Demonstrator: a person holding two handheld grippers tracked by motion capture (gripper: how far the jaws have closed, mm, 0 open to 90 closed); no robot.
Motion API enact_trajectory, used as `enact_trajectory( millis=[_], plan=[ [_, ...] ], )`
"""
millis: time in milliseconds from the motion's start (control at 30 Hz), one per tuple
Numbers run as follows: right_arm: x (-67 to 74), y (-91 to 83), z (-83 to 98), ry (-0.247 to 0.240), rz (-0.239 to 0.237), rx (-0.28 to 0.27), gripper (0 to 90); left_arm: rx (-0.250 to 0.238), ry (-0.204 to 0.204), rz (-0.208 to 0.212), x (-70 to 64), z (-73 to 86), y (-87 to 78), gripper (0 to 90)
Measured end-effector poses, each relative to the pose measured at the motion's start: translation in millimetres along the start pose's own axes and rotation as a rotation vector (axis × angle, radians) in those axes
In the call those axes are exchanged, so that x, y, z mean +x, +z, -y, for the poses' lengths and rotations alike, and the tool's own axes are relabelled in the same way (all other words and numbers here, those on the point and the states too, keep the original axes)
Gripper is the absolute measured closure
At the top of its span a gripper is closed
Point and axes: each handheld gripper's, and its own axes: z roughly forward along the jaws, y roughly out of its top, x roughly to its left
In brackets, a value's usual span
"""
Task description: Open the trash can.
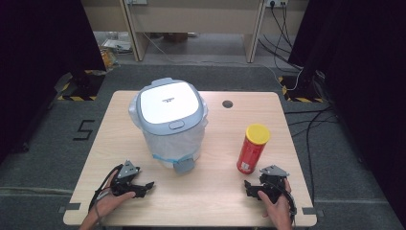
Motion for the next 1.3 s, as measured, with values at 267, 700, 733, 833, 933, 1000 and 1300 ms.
enact_trajectory(
  millis=[267, 700, 733, 833, 933, 1000, 1300],
  plan=[
    [-0.1, 0.0, 0.0, 0.000, 0.000, 0.000, 0.3, -0.036, -0.013, 0.052, -2.9, -3.9, 2.9, 16.4],
    [-0.6, 0.0, 0.0, -0.002, -0.002, 0.000, 0.3, -0.085, 0.051, 0.132, -32.0, -21.9, 11.6, 19.1],
    [-0.7, -0.1, 0.0, -0.002, -0.003, 0.000, 0.3, -0.083, 0.065, 0.141, -35.6, -23.8, 12.5, 18.9],
    [-0.7, -0.1, 0.0, -0.002, -0.003, 0.000, 0.3, -0.088, 0.092, 0.177, -47.2, -30.6, 15.7, 18.4],
    [-0.8, 0.0, 0.0, -0.003, -0.003, 0.000, 0.4, -0.094, 0.116, 0.205, -57.0, -40.9, 20.1, 17.6],
    [-0.8, 0.0, 0.0, -0.003, -0.003, 0.000, 0.3, -0.110, 0.129, 0.215, -62.8, -48.4, 22.6, 17.5],
    [-0.8, -0.2, 0.0, 0.000, -0.003, 0.002, 0.3, -0.142, 0.150, 0.276, -79.7, -72.7, 33.1, 17.1]
  ],
)
